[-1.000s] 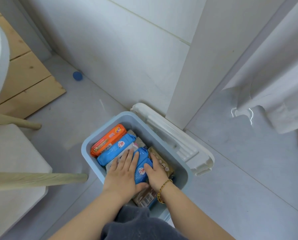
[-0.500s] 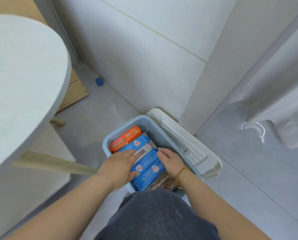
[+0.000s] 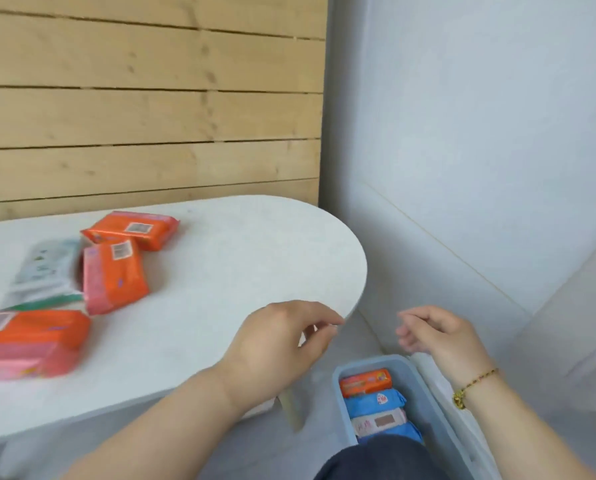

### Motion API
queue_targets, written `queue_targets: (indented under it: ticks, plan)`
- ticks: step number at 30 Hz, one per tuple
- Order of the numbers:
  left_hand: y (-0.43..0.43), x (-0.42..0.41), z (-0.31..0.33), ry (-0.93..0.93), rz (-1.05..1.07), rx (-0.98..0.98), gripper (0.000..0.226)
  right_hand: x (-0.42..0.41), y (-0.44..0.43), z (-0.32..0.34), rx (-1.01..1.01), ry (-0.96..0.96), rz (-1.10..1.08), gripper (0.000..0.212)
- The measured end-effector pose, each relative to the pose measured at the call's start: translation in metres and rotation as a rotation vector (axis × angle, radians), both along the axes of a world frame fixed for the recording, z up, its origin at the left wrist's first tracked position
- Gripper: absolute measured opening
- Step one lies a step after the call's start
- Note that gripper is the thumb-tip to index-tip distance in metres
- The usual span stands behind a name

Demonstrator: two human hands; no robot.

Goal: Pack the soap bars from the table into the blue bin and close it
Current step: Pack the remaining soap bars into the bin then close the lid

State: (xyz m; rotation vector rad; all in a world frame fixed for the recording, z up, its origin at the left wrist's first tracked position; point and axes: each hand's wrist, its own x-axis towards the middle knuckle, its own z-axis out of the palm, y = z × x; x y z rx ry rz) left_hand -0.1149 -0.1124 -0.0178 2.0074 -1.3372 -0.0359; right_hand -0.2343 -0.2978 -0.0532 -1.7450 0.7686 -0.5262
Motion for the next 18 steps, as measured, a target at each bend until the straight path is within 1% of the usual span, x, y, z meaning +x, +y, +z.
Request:
queue_targets:
  ticks: [3, 5, 8, 10, 11, 12, 13, 15, 16, 18]
  plan:
    - [0.052, 0.027, 0.027, -0.048, 0.137, -0.105, 0.015, 0.036, 0.031, 0.040, -0.048, -0.062, 0.139, 0.030]
    - [0.090, 0.050, 0.037, -0.066, 0.284, -0.131, 0.014, 0.063, 0.055, 0.056, -0.061, -0.078, 0.240, 0.031]
    - [0.143, 0.081, 0.042, -0.076, 0.540, -0.099, 0.014, 0.105, 0.088, 0.066, -0.085, -0.030, 0.359, 0.029]
    - [0.180, 0.100, 0.038, -0.063, 0.682, -0.033, 0.017, 0.138, 0.115, 0.067, -0.126, 0.058, 0.460, 0.017]
    - [0.196, 0.107, 0.033, -0.034, 0.692, 0.003, 0.022, 0.152, 0.128, 0.066, -0.155, 0.119, 0.493, 0.009]
    - [0.214, 0.113, 0.029, 0.013, 0.648, 0.014, 0.032, 0.167, 0.142, 0.064, -0.193, 0.186, 0.530, 0.018]
    - [0.228, 0.119, 0.025, 0.082, 0.565, 0.007, 0.044, 0.181, 0.154, 0.061, -0.227, 0.238, 0.551, 0.033]
    - [0.244, 0.129, 0.019, 0.257, 0.396, -0.011, 0.064, 0.206, 0.177, 0.058, -0.308, 0.308, 0.575, 0.055]
    - [0.248, 0.136, 0.014, 0.328, 0.360, -0.016, 0.069, 0.219, 0.189, 0.056, -0.355, 0.331, 0.584, 0.062]
    - [0.247, 0.150, 0.008, 0.443, 0.386, 0.017, 0.070, 0.239, 0.208, 0.054, -0.429, 0.331, 0.586, 0.070]
